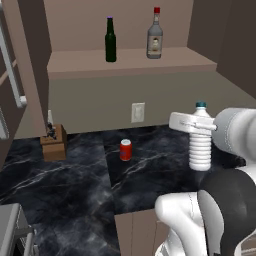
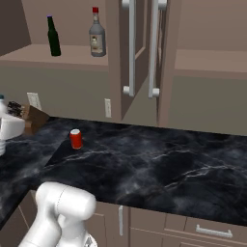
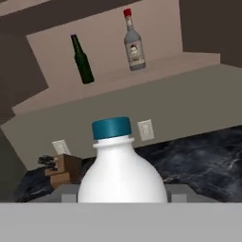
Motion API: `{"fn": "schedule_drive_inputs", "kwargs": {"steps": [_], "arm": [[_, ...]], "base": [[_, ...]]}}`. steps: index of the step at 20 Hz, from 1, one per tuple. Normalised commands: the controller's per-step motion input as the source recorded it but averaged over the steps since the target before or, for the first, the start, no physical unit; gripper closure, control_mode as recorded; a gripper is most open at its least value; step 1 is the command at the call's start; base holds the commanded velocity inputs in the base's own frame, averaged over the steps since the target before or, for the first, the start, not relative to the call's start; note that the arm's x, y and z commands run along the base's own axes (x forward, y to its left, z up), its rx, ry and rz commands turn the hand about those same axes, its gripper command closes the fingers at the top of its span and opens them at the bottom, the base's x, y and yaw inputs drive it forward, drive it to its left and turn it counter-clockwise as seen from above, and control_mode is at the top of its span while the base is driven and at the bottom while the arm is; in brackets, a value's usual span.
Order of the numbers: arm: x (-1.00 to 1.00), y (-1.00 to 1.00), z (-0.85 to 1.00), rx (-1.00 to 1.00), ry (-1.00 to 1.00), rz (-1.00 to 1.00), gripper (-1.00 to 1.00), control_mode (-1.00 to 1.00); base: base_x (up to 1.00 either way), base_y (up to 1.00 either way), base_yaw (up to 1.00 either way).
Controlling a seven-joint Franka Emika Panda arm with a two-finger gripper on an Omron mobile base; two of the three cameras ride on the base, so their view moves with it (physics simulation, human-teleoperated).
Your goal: Sort all alcoholic drinks to one cabinet, and non-alcoholic drinks to the other.
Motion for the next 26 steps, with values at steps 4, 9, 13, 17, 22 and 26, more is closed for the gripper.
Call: {"fn": "schedule_drive_inputs", "kwargs": {"steps": [4,9,13,17,22,26], "arm": [[-0.03,0.00,-0.02,-0.03,0.15,-0.17,1.00,-1.00],[-0.02,0.00,-0.07,0.00,0.08,-0.01,1.00,-1.00],[-0.28,-0.02,-0.07,0.00,0.00,0.00,1.00,1.00],[0.00,0.00,0.00,0.00,0.00,0.00,1.00,1.00],[0.00,0.00,0.00,0.00,0.00,0.00,1.00,1.00],[0.00,0.00,0.00,0.00,0.00,0.00,1.00,1.00]], "base": [[0.00,0.00,0.00],[0.00,0.00,0.00],[-0.21,-0.05,-0.01],[-1.00,-0.44,-0.05],[-0.51,-0.57,-0.04],[0.00,-0.97,-0.02]]}}
